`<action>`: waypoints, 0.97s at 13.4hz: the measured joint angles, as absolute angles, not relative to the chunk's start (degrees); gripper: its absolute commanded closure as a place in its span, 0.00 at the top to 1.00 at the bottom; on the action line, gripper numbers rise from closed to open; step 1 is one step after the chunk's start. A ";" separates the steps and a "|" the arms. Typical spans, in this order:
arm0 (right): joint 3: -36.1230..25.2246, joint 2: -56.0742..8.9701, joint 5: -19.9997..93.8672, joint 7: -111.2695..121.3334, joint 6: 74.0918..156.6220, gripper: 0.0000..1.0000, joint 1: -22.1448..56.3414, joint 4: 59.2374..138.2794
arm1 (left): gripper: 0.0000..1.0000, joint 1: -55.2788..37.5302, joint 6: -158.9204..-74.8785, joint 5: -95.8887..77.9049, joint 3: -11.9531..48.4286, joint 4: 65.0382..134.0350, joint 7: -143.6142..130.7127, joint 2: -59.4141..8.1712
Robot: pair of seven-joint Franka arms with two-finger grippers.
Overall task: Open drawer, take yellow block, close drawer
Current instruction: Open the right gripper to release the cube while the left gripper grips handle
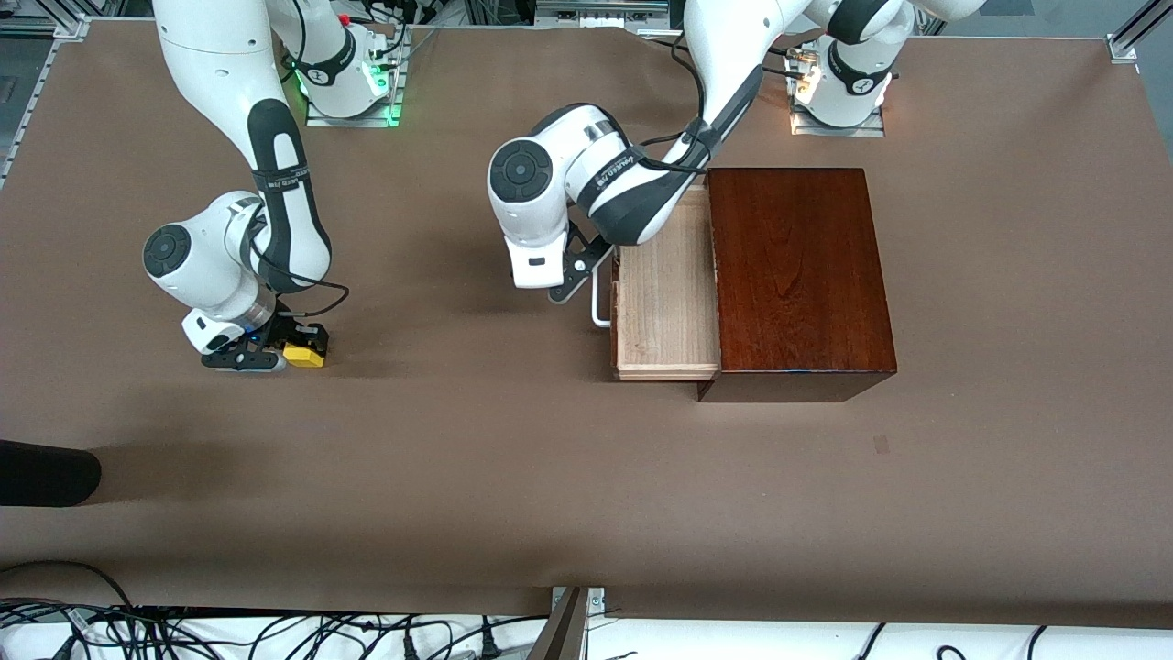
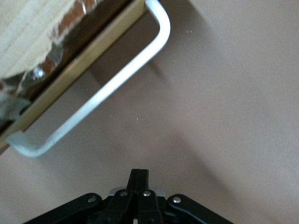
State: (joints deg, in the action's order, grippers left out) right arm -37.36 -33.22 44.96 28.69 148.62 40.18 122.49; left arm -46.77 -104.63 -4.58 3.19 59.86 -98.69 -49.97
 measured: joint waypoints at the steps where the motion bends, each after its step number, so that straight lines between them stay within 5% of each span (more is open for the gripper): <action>1: -37.36 -33.22 44.96 28.70 148.63 0.47 40.18 122.49 | 0.00 -46.75 -104.60 -3.94 2.61 59.86 -98.69 -50.05; 2: -37.36 -33.22 44.96 28.70 148.63 0.94 40.18 122.49 | 0.00 -46.72 -104.55 -2.87 2.23 59.86 -98.69 -50.06; 3: -37.36 -33.22 44.96 28.71 148.63 1.00 40.18 122.49 | 0.00 -46.69 -104.37 -1.88 2.07 59.91 -98.69 -50.07; 13: -37.35 -33.21 44.59 28.11 142.72 1.00 40.75 116.27 | 0.00 -46.36 -100.97 0.11 0.25 60.47 -98.99 -50.31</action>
State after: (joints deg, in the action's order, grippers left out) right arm -37.35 -33.21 44.59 28.11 142.72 40.75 116.27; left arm -46.36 -100.97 0.11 0.25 60.47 -98.99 -50.31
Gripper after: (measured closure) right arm 0.000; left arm 0.991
